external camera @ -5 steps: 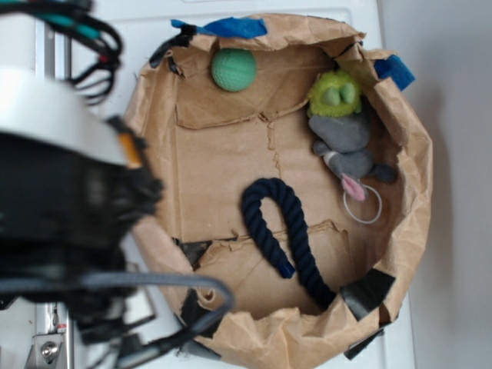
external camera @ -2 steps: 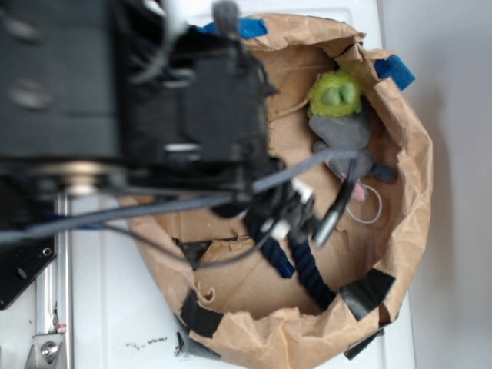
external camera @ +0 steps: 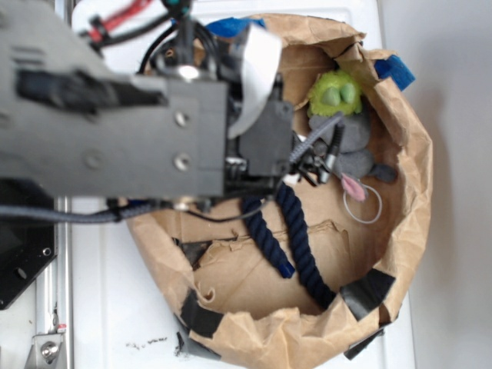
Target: Grab the green ball.
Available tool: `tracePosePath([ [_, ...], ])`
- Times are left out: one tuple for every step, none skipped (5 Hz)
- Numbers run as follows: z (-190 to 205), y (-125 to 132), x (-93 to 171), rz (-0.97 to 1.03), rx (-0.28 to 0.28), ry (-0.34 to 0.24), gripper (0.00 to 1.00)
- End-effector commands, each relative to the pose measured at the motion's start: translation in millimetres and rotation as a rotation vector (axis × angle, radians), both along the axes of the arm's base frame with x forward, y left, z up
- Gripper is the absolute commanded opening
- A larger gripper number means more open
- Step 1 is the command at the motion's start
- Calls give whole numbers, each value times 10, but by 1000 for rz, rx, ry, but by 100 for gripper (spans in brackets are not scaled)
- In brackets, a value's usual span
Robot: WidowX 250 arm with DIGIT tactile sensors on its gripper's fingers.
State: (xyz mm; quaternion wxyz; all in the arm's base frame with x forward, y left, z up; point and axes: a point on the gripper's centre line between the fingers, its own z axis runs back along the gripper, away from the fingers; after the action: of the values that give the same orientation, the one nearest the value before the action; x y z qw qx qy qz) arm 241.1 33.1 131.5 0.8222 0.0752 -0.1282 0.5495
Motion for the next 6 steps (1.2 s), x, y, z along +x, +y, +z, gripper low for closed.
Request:
tracePosePath([
  [-208, 486, 22, 86, 73, 31, 100],
  [-208, 486, 22, 86, 73, 31, 100],
  [-208, 486, 22, 86, 73, 31, 100],
  [-208, 486, 22, 86, 73, 31, 100],
  [-208, 486, 22, 86, 73, 31, 100],
  [-412, 505, 142, 157, 82, 10, 100],
])
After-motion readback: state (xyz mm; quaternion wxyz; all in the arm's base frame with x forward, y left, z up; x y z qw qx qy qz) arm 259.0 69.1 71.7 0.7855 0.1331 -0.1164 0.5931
